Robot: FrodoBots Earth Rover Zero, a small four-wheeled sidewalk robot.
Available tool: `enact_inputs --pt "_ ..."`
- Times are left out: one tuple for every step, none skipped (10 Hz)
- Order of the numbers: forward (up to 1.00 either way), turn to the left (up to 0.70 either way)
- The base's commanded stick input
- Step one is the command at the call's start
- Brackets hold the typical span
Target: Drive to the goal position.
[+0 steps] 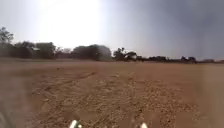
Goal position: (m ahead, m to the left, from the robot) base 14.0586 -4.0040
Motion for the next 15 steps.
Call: enact_inputs --pt "0.50 -0.47" --pt "0.50 -0.25" --pt "0.50 -0.03" --pt "0.50 0.00" --pt "0.50 0.00" --pt "0.34 0.00" --pt "0.09 0.00" --pt "0.00 0.00" --pt "0.00 0.00" --pt "0.00 0.00" --pt "0.00 0.00" --pt "0.00 0.00" --pt "0.00 0.00" --pt "0.00 0.00" --pt "0.00 0.00"
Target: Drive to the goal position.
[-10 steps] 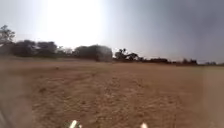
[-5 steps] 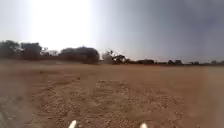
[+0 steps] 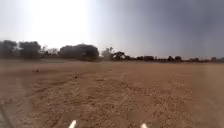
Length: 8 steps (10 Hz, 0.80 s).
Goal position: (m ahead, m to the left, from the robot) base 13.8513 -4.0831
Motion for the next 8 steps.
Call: enact_inputs --pt "0.00 0.00" --pt "0.46 0.00" --pt "0.48 0.00" --pt "0.50 0.00" --pt "0.50 0.00" --pt "0.50 0.00" --pt "0.50 0.00" --pt "0.50 0.00"
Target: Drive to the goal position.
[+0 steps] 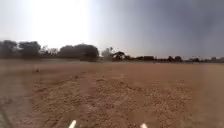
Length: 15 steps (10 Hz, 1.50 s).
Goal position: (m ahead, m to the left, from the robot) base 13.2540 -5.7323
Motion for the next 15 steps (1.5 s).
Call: enact_inputs --pt "0.50 0.00" --pt "0.50 0.00" --pt "0.50 0.00" --pt "0.50 0.00" --pt "0.50 0.00" --pt "0.50 0.00" --pt "0.50 0.00" --pt "0.50 0.00" --pt "0.50 0.00" --pt "0.50 0.00" --pt "0.50 0.00" --pt "0.50 0.00" --pt "0.50 0.00" --pt "0.50 0.00" --pt "0.50 0.00"
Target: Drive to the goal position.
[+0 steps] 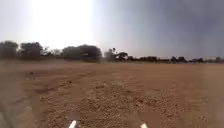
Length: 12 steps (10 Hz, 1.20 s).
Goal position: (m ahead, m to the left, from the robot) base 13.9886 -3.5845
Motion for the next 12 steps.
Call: enact_inputs --pt "0.50 0.00" --pt "0.50 0.00" --pt "0.50 0.00" --pt "0.50 0.00" --pt "0.50 0.00" --pt "0.50 0.00" --pt "0.50 0.00" --pt "0.50 0.00" --pt "0.50 0.00" --pt "0.50 0.00" --pt "0.50 0.00" --pt "0.50 0.00"
